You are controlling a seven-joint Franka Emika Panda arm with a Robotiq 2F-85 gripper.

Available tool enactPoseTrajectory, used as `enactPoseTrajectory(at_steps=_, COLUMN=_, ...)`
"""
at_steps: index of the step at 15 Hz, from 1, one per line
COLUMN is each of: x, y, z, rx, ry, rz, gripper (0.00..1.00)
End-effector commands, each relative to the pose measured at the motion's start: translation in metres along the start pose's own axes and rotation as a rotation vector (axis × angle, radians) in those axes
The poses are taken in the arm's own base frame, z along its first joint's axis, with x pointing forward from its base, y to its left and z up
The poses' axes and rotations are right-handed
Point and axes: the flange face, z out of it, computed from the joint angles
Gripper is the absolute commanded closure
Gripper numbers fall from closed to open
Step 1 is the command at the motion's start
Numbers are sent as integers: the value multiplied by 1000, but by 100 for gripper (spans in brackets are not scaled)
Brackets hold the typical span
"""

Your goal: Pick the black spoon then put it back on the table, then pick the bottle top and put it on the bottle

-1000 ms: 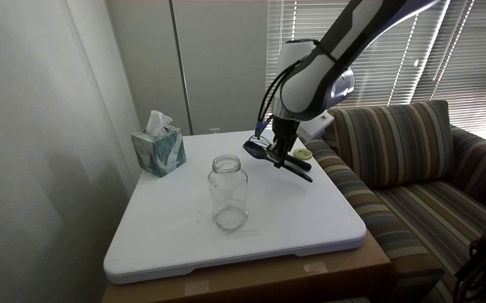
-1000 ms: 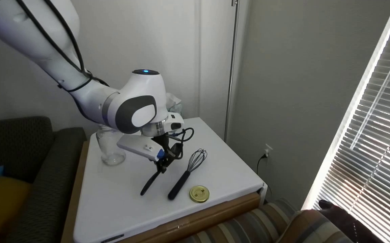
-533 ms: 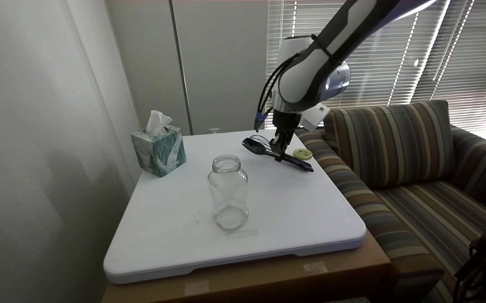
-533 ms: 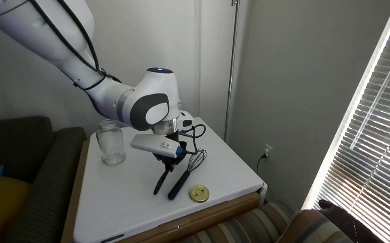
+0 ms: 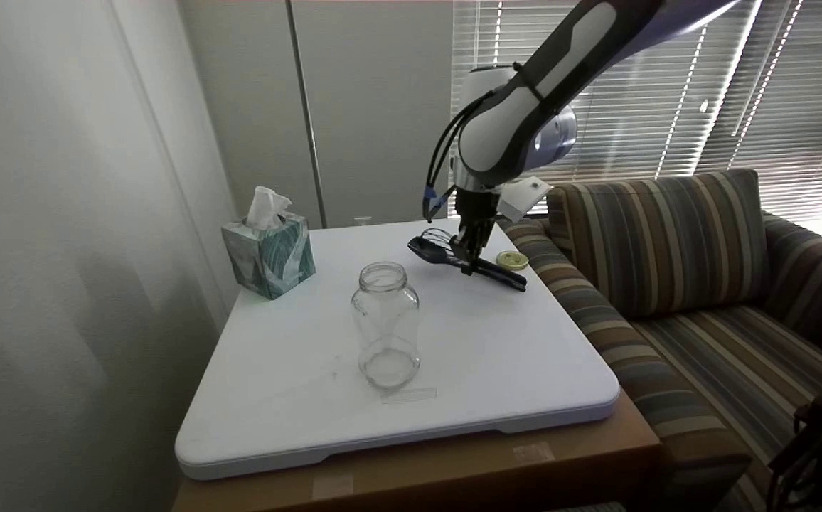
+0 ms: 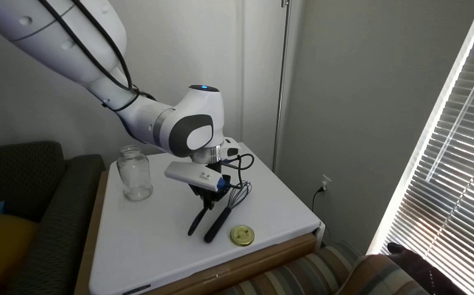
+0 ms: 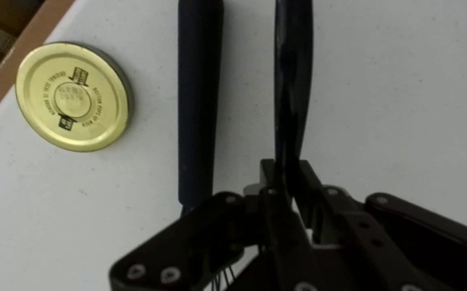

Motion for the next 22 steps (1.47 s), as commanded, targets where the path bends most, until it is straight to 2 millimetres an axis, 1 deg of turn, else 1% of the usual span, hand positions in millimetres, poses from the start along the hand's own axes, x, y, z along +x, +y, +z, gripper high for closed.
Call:
enactPoseTrajectory(at_steps=1, x=4, y=14, z=-2, rx=-30, ry=-9, rz=75, gripper=96)
enactPoseTrajectory(at_steps=4, x=4, y=16, z=-1, rx=-26, ry=0, rz=114, gripper=96)
enactPoseTrajectory(at_steps=7, x=4, y=10, z=2, rx=-17, ry=-2, rz=137, gripper=96)
enactPoseTrajectory(at_steps=13, x=2, y=-5, z=18, rx=-28, ry=-34, rz=138, gripper=96)
enactPoseTrajectory(at_steps=16, x=2, y=-9, z=25, rx=-33, ry=-40, rz=150, gripper=96)
enactPoseTrajectory(at_steps=17, x=3, y=-9, z=25, rx=-35, ry=-37, rz=154, gripper=61)
enactPoseTrajectory(at_steps=18, x=3, y=-9, z=26, rx=-41, ry=-36, rz=159, gripper=60)
enactPoseTrajectory(at_steps=20, x=5, y=-8, z=24, rx=-54, ry=-27, rz=165, gripper=48)
enactPoseTrajectory(at_steps=21, x=7, y=-7, z=21, rx=-62, ry=-20, rz=167, gripper=40)
enactPoseTrajectory(at_steps=22, x=8, y=-7, z=17, rx=-70, ry=-13, rz=172, gripper=34)
